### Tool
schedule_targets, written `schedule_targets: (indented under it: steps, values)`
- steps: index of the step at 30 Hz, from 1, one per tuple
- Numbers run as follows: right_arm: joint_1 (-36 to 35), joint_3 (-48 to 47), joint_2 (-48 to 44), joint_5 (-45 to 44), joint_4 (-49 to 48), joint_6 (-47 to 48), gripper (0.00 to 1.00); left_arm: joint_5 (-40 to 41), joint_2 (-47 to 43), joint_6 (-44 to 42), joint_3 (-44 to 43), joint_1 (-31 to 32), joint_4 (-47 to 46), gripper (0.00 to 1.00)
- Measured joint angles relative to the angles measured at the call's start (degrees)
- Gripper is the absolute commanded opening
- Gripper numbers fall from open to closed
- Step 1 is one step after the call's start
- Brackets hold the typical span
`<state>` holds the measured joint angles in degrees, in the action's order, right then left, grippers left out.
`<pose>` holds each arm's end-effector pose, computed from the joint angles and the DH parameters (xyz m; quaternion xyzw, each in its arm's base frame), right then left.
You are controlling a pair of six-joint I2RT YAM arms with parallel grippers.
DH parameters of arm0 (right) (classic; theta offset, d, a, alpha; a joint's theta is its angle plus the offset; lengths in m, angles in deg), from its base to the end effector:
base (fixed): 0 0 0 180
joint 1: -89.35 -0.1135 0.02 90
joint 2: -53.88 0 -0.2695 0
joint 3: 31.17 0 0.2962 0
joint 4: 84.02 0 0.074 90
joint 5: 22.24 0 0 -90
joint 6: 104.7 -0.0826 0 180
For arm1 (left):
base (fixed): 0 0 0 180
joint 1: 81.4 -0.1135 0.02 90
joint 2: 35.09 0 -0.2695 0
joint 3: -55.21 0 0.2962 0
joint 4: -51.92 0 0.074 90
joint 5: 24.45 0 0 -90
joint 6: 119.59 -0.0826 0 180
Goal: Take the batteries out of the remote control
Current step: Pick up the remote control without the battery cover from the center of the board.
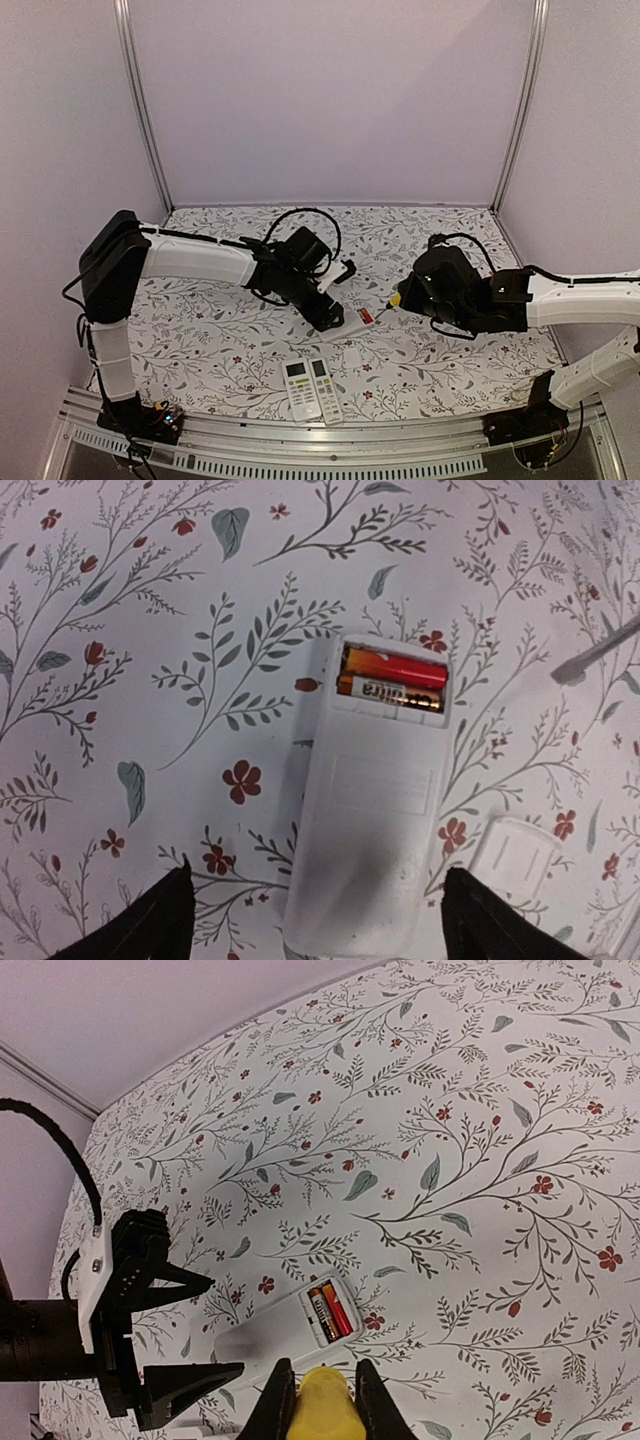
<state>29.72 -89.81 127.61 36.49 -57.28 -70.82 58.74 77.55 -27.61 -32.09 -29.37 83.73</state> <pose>0.2080 0.2701 0.1987 0.0830 0.8821 0.2020 0.4174 0.2852 -0.3813 0.1044 0.4203 0.8605 -0.1789 0.2256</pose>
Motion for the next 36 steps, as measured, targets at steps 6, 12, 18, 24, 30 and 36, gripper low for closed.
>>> schedule_targets:
  steps: [6,12,18,24,30,36]
  values:
    - [0.0,0.2,-1.3,-0.2,0.0,0.0,0.0,1.9,0.6,-2.3,1.9,2.1,-0.2,0.87]
    - [0.0,0.6,-1.7,-0.2,0.0,-0.1,0.0,4.3,2.1,-3.5,3.3,4.1,0.1,0.85]
    - [0.0,0.7,-1.7,-0.2,0.0,-0.5,0.0,5.1,2.3,-4.1,3.3,4.2,0.1,0.71]
    - [0.0,1.0,-1.7,-0.2,-0.1,-0.9,0.0,5.7,2.3,-4.9,3.5,4.5,-0.1,0.53]
    - [1.5,3.2,-2.5,0.1,-0.6,-1.4,0.0,5.9,2.3,-5.7,3.6,5.0,-0.1,0.39]
    - [4.7,5.0,-5.0,0.1,-1.4,-1.6,0.0,5.7,2.2,-5.4,3.7,5.0,-0.1,0.32]
